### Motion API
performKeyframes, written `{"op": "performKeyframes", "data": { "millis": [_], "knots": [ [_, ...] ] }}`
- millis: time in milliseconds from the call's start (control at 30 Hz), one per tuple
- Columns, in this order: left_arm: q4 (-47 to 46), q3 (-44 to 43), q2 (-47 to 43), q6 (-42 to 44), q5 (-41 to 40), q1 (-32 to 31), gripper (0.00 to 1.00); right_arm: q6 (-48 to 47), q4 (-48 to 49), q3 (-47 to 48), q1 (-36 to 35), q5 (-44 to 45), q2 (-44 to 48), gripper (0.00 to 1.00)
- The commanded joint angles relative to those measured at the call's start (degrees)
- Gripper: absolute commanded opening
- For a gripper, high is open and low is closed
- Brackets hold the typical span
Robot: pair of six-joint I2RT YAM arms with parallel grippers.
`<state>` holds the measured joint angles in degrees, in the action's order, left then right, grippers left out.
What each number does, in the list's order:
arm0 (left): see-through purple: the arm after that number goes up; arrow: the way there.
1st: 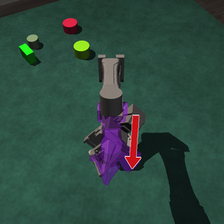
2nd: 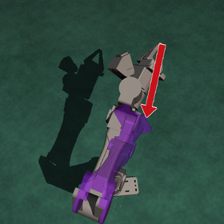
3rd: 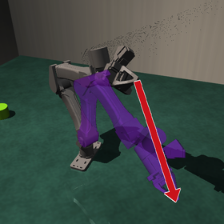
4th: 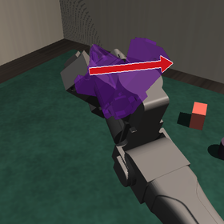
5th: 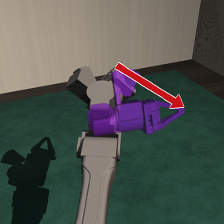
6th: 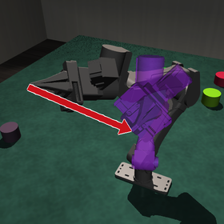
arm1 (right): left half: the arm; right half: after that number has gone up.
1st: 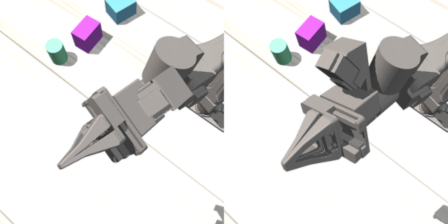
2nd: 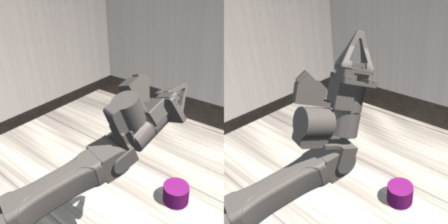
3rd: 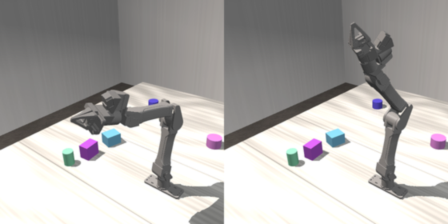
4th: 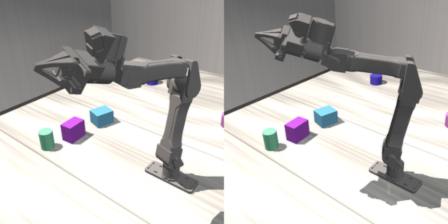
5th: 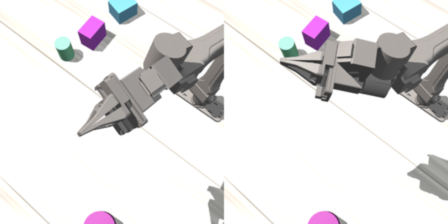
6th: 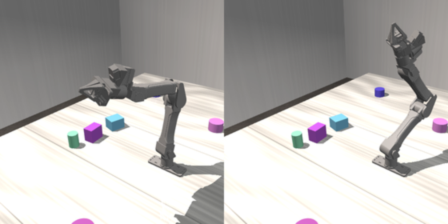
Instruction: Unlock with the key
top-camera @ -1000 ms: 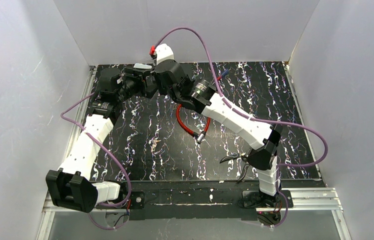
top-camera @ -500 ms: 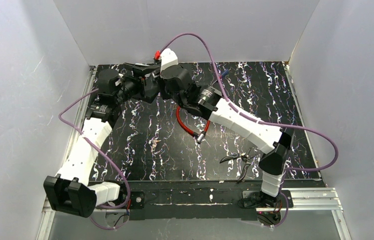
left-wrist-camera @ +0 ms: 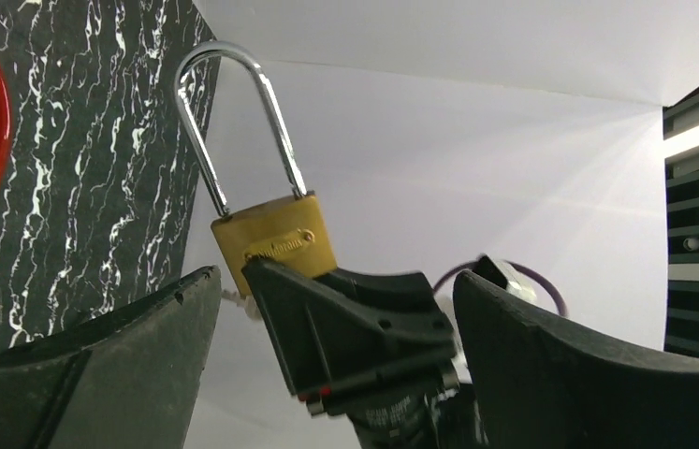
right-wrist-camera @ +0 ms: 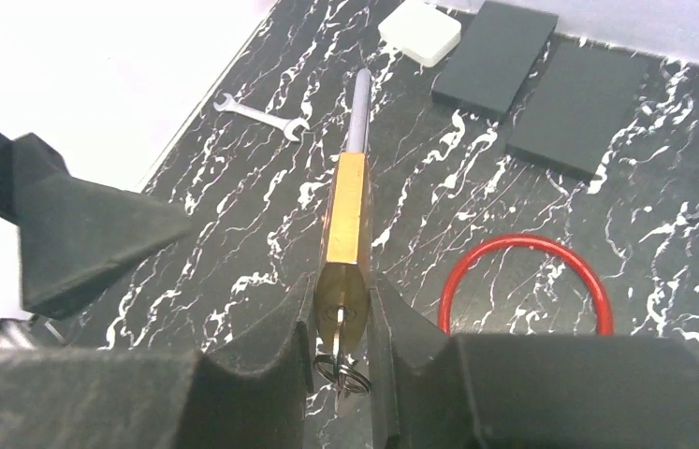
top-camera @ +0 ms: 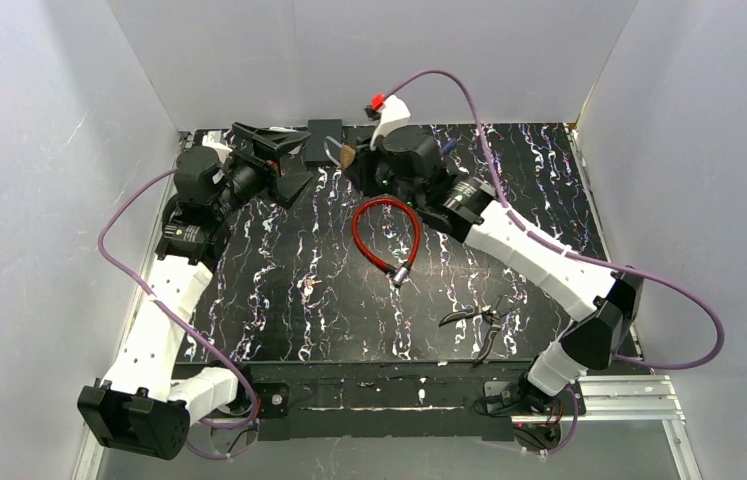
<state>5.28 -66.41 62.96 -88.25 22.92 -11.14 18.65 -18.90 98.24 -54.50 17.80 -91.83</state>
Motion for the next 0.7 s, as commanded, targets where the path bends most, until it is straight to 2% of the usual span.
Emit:
{"op": "performKeyframes", "data": {
  "millis": [0,167,333,500,667],
  "knots": [
    [0.9,0.2,-2.6,5.8,-0.4,0.5,0.9,6.8,13.0,-4.8,5.6,-13.9,7.2,0.01],
    [2.4,0.1,-3.0,9.9,-0.1,0.6,0.88,8.8,15.1,-6.5,8.8,-23.2,9.9,0.01],
    [2.4,-0.2,-1.5,9.6,1.0,0.5,0.88,10.5,16.9,-5.9,9.4,-31.2,9.6,0.01],
    [3.2,-1.2,0.2,9.1,0.6,0.4,0.88,13.6,21.8,-7.2,9.4,-36.5,9.0,0.01],
    [3.2,-2.6,2.4,8.9,0.1,0.0,0.83,15.8,24.5,-6.7,9.4,-39.0,7.5,0.01]
  ]
}}
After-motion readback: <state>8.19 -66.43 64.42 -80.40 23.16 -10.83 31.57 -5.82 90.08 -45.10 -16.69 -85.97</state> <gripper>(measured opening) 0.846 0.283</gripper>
